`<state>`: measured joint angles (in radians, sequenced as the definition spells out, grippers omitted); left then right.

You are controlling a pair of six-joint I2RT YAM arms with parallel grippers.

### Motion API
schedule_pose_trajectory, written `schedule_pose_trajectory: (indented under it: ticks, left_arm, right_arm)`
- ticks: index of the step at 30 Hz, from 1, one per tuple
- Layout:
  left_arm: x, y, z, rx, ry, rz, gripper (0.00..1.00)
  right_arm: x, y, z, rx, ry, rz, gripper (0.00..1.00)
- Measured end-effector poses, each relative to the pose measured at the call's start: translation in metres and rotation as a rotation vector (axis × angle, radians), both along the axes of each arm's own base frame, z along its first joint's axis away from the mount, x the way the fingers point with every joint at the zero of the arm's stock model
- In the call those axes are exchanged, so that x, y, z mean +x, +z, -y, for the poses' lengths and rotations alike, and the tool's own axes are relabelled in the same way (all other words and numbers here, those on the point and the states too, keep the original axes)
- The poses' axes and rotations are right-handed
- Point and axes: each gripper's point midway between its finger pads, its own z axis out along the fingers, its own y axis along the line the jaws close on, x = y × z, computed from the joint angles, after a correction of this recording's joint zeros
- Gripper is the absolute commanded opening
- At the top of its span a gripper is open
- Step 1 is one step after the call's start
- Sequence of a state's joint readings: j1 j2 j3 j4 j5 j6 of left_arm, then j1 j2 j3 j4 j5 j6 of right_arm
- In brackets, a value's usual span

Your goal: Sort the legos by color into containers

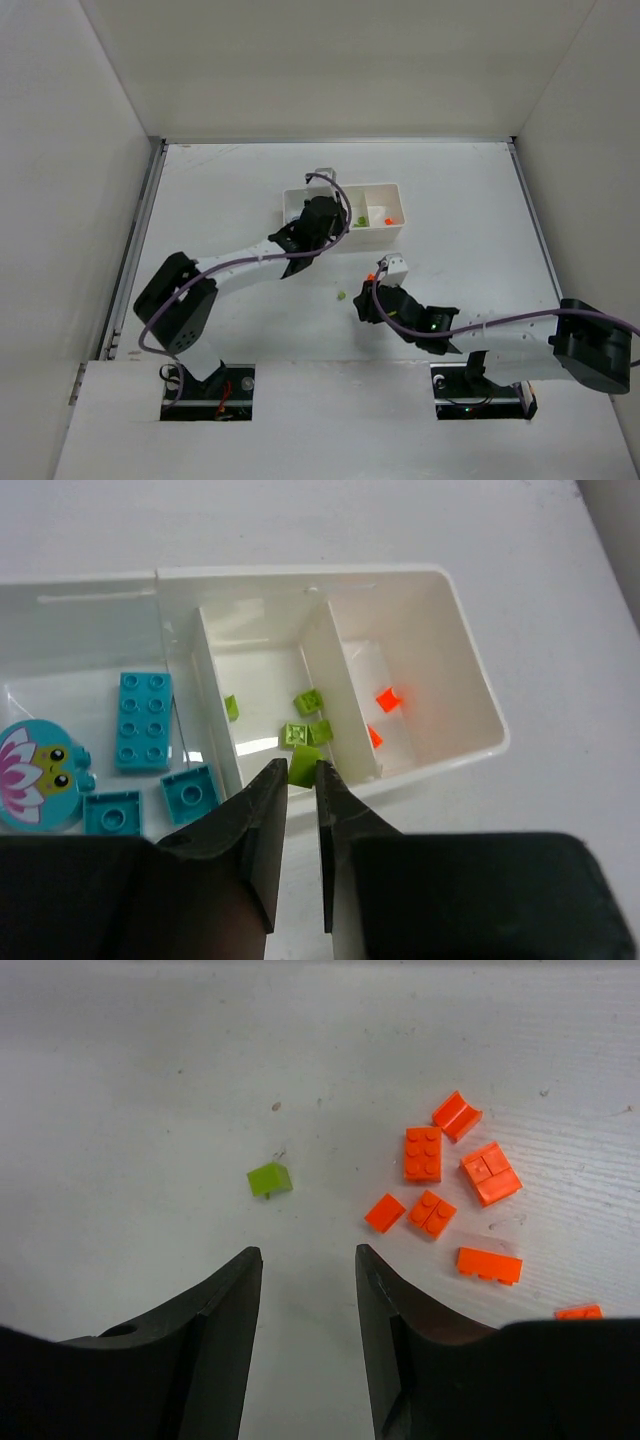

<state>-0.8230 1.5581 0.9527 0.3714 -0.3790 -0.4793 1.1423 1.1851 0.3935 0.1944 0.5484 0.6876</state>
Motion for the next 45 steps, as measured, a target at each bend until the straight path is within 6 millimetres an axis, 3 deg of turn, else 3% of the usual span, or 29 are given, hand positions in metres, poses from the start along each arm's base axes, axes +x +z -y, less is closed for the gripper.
schedule_pose_trajectory:
  ticks: [5,8,12,15,20,25,31,36,40,45]
  left_arm:
    - [0.035,-0.029,0.014,0.035,-0.001,-0.052,0.33]
    - [0.036,-0.039,0.012,0.057,-0.003,-0.076,0.39]
    - [0.034,-0.030,0.004,0.041,0.004,-0.058,0.40]
    - [0.023,-0.024,-0.020,0.030,0.028,-0.047,0.40]
    - [-0.001,-0.014,-0.078,0.002,0.107,-0.017,0.40]
    - [-0.028,-0.018,-0.134,-0.031,0.210,0.002,0.38]
    - [-0.045,-0.057,-0.171,-0.012,0.296,-0.070,0.38]
    - [-0.052,-0.088,-0.182,0.028,0.325,-0.139,0.39]
    - [-0.051,-0.101,-0.191,0.031,0.357,-0.164,0.39]
    - [-0.047,-0.110,-0.195,0.027,0.381,-0.180,0.39]
  right_arm:
    - [-0.002,-0.002,-0.001,0.002,0.005,-0.004,0.50]
    - [-0.003,-0.010,-0.003,-0.021,0.009,-0.013,0.52]
    - [-0.002,-0.027,-0.007,-0.082,0.017,-0.038,0.53]
    - [0.003,-0.035,-0.016,-0.127,0.027,-0.045,0.53]
    - [0.012,-0.038,-0.034,-0.158,0.041,-0.039,0.52]
    - [0.018,-0.040,-0.042,-0.173,0.037,-0.024,0.46]
    - [0.024,-0.041,-0.047,-0.186,0.029,-0.013,0.30]
    - [0.024,-0.040,-0.046,-0.190,0.025,-0.009,0.24]
    - [0.028,-0.022,-0.044,-0.174,0.024,0.012,0.24]
    - [0.065,0.045,-0.044,-0.074,-0.030,0.106,0.24]
